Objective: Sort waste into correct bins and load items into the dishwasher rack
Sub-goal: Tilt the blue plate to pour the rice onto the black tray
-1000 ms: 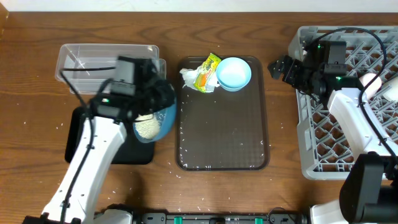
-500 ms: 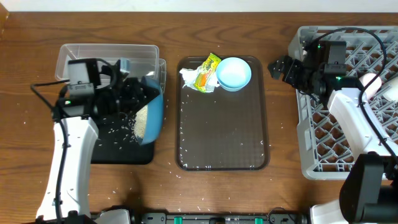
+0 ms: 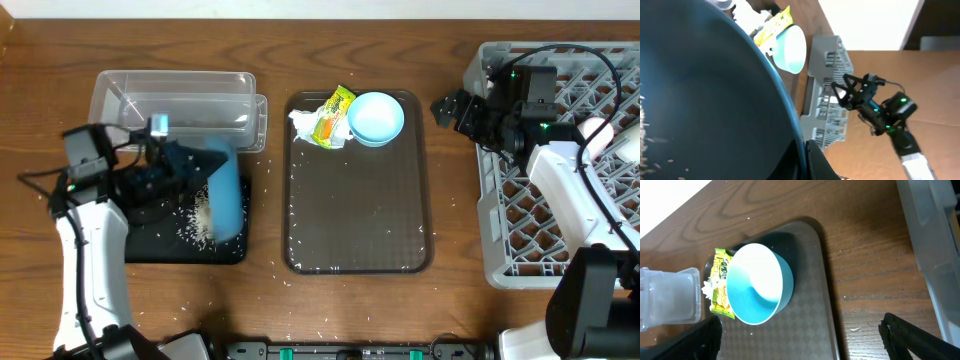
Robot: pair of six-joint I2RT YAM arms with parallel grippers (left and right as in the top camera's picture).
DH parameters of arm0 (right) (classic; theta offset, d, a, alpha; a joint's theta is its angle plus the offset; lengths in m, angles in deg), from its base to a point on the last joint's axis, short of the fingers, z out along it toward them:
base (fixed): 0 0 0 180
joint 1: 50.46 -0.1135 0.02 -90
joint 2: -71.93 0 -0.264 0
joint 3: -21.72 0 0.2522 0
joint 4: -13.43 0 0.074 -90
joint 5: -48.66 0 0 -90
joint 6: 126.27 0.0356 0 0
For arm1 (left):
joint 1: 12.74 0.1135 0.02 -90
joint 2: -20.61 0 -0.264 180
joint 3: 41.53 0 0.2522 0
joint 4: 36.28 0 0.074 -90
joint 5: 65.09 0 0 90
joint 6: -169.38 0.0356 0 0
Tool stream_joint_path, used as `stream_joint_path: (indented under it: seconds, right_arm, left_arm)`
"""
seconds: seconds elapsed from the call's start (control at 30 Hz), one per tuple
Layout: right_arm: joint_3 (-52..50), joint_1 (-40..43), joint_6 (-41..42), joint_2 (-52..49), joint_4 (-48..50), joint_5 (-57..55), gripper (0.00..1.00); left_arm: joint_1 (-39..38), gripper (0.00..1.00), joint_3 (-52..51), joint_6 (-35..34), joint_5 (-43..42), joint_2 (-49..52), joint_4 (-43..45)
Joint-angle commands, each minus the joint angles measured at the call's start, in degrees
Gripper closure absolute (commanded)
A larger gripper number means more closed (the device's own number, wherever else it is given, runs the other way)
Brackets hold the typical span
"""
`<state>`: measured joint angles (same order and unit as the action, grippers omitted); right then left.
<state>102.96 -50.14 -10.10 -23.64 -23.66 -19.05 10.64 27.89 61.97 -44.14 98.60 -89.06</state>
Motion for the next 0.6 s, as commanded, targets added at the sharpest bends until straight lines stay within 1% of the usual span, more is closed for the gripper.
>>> stream_joint_path:
  seconds: [0.0, 0.13, 0.37, 0.43, 0.57]
  right_arm:
    - [0.39, 0.00, 0.37, 0.52, -0.11, 0.22, 0.01]
    - [0.39, 0.00, 0.37, 0.52, -0.11, 0.20, 0.01]
    - [0.39, 0.00, 0.37, 0.52, -0.11, 0.22, 0.01]
    - [0.39, 0.00, 0.37, 0.52, -0.11, 0.22, 0.01]
    - [0.39, 0.00, 0.37, 0.52, -0.11, 0.22, 0.01]
  left_arm:
    - [3.85, 0.93, -1.77, 2.86, -9.18, -0.96, 0.07]
    - [8.28, 0.94, -3.45, 5.44, -14.21, -0.96, 0.04]
    - [13.79, 0.94, -5.81, 7.04, -21.05, -0.92, -0.15]
    - [15.23, 0.94, -5.86, 6.93, -21.05, -0.92, -1.92]
    - [18.12, 0.94, -6.12, 7.10, -21.05, -0.92, -2.40]
